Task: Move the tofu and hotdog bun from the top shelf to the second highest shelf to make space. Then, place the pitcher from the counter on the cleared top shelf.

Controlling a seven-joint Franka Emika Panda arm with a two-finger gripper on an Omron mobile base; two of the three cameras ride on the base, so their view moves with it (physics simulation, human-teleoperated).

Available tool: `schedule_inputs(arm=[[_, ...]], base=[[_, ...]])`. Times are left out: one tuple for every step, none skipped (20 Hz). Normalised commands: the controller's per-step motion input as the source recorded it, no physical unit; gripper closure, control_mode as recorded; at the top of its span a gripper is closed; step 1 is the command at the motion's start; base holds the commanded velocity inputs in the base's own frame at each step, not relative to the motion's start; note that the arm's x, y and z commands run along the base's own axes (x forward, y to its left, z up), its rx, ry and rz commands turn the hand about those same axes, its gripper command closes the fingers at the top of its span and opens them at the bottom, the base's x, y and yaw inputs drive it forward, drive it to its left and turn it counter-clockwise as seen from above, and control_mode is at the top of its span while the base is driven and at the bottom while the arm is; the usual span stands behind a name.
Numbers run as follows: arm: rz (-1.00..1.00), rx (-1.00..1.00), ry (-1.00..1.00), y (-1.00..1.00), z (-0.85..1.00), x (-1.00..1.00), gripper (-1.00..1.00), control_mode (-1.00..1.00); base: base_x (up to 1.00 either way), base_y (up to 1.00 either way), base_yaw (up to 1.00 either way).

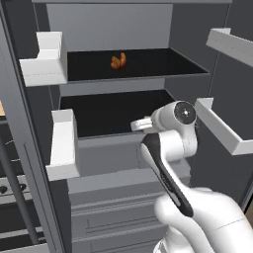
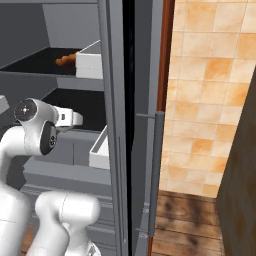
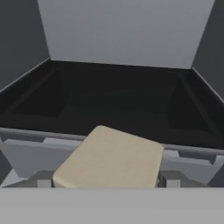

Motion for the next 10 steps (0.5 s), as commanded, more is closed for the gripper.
schedule_inputs(arm=[[0.0,0.01,0.03,-0.02,0.0,0.57,1.0,-1.0],[0.0,0.01,0.02,0.0,0.0,0.59,1.0,-1.0],[0.0,0.01,0.01,0.0,0.0,0.59,1.0,-1.0],[0.0,0.0,0.0,0.0,-0.03,0.6,1.0,-1.0],[0.0,0.0,0.0,0.0,-0.06,0.6,1.0,-1.0],[0.0,0.0,0.0,0.0,-0.13,0.58,1.0,-1.0],[0.0,0.0,0.0,0.0,-0.17,0.57,1.0,-1.0],[0.0,0.0,0.0,0.0,-0.23,0.56,1.0,-1.0],[0.0,0.0,0.0,0.0,-0.26,0.56,1.0,-1.0],[0.0,0.0,0.0,0.0,-0.3,0.54,1.0,-1.0]], base=[[0.0,0.0,0.0],[0.0,0.0,0.0],[0.0,0.0,0.0],[0.0,0.0,0.0],[0.0,0.0,0.0],[0.0,0.0,0.0],[0.0,0.0,0.0],[0.0,0.0,0.0],[0.0,0.0,0.0],[0.0,0.0,0.0]])
